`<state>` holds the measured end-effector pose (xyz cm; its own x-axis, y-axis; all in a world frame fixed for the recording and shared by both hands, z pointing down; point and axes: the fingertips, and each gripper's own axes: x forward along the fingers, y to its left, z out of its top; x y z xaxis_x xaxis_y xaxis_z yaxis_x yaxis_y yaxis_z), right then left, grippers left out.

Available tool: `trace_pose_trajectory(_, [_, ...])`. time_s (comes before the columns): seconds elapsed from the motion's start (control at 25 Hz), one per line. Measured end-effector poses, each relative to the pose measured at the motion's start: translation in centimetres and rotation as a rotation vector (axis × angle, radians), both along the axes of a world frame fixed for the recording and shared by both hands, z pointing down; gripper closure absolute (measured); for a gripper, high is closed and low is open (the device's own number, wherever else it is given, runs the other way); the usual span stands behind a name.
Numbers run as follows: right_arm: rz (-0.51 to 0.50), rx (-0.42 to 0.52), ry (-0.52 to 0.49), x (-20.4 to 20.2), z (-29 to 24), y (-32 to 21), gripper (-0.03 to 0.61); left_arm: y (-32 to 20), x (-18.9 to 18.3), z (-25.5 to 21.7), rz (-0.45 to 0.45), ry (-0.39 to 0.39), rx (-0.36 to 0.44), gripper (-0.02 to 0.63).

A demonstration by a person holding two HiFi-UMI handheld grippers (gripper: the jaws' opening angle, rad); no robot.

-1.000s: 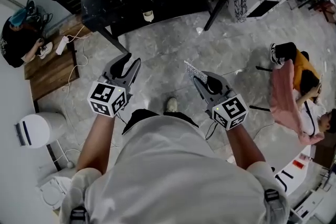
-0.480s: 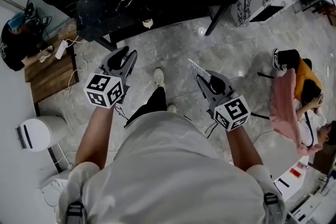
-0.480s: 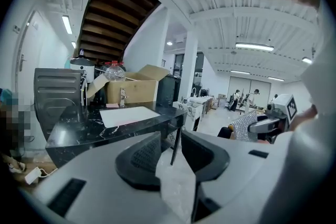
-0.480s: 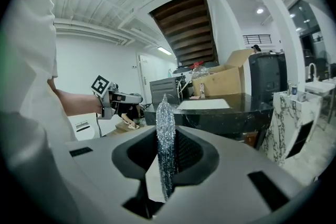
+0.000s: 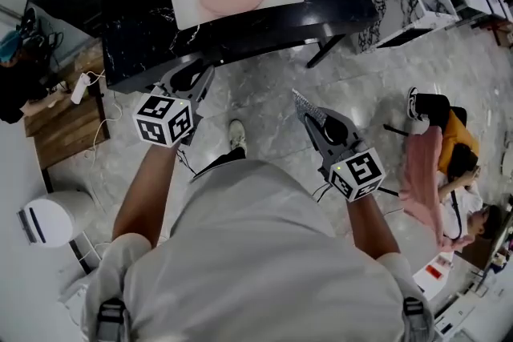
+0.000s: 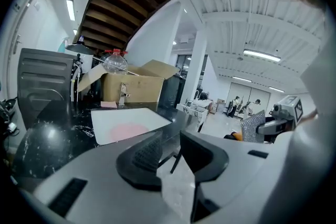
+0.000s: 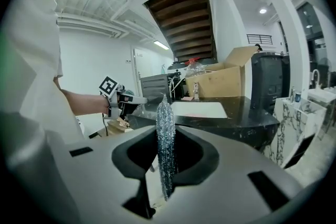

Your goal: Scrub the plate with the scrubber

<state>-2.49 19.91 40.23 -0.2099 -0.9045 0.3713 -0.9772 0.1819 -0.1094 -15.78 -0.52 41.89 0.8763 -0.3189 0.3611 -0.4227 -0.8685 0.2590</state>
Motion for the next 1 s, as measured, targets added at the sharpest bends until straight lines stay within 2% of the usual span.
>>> trace_pose_trajectory(0.28, [-0.037,0.007,0.022,2.3,0.0,-9.3,0.5,-9.2,2.7,1.7,-0.02,-0.027,-0.033,0.505])
trace_pose_trajectory(0.52, [-0.094,0.029,0.033,3.4,-0.9,-15.5,0.5,-16.1,4.8,4.6,-0.072,-0.079,-0.12,0.497])
trace_pose_trajectory(0.64, [-0.153,0.033,0.05,4.6,-0.6,-18.4,0.5,-18.9,6.1,6.5,-0.101,-0.126,-0.149,0.495])
trace_pose_trajectory(0.8, [-0.225,0.044,0.052,6.9,-0.5,-22.9,0.5,-22.4,7.9,10.2,-0.146,-0.201,-0.246,0.488])
trace_pose_trajectory(1.0, [-0.342,0.063,0.058,10.9,-1.0,-27.9,0.5,-26.1,9.5,14.5,-0.235,-0.337,-0.329,0.474])
